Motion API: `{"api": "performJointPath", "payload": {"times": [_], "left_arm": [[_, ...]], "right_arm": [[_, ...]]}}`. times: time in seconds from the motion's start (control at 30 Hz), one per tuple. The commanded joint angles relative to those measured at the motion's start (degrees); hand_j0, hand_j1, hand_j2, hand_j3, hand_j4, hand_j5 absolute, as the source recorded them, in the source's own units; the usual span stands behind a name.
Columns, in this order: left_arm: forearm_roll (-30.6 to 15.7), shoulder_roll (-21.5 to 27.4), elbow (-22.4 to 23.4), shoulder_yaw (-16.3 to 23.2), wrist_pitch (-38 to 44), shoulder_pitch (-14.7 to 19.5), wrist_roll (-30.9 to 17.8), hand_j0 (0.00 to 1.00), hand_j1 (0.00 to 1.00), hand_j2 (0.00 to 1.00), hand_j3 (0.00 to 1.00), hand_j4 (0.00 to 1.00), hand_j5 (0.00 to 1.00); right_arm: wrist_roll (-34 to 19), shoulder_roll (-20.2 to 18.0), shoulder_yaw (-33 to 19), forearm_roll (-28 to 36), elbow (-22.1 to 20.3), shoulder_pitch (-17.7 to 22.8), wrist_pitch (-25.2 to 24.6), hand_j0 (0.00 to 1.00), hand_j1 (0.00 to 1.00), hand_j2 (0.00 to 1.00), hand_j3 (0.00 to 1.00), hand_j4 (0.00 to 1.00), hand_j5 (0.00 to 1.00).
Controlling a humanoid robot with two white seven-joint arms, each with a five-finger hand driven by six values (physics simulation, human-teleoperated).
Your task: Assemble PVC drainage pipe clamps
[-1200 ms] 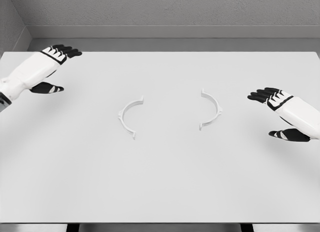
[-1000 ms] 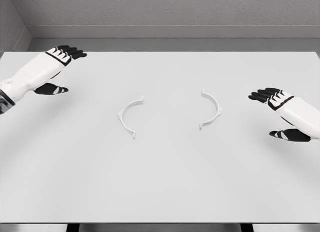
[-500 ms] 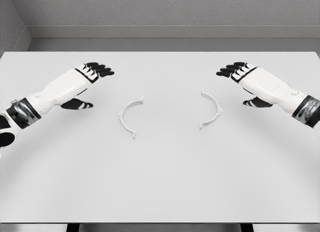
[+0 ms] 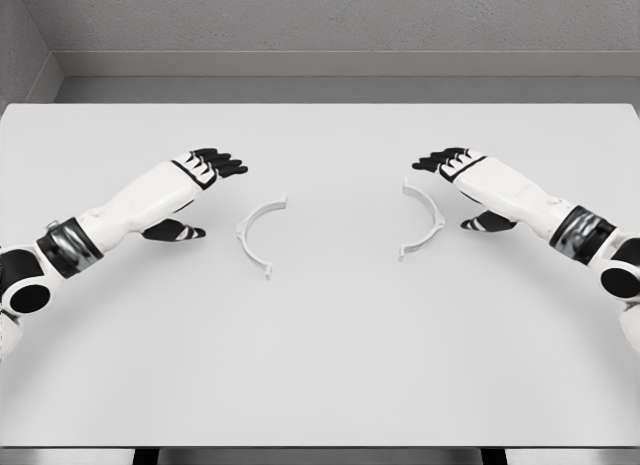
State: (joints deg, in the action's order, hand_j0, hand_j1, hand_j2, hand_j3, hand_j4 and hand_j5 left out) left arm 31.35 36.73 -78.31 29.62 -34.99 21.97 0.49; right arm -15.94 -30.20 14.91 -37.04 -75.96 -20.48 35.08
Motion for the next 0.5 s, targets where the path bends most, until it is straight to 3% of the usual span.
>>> {"api": "performJointPath", "payload": {"times": [0.0,0.2,0.47], "left_arm": [[-0.24,-0.87,0.26,0.35,-0.01,0.0,0.03,1.0,1.0,1.0,1.0,1.0,1.0],[-0.15,-2.54,0.35,1.23,-0.01,0.09,0.03,1.0,1.0,1.0,1.0,1.0,1.0],[-0.06,-3.68,3.16,1.14,-0.01,0.44,0.03,1.0,1.0,1.0,1.0,1.0,1.0]], "right_arm": [[0.03,0.23,0.03,0.3,0.47,-0.09,-0.08,1.0,1.0,1.0,1.0,1.0,1.0],[0.03,1.55,1.43,0.21,3.63,-1.76,-0.08,1.0,1.0,1.0,1.0,1.0,1.0],[0.03,2.25,1.52,0.21,3.45,-1.85,-0.08,1.0,1.0,1.0,1.0,1.0,1.0]]}}
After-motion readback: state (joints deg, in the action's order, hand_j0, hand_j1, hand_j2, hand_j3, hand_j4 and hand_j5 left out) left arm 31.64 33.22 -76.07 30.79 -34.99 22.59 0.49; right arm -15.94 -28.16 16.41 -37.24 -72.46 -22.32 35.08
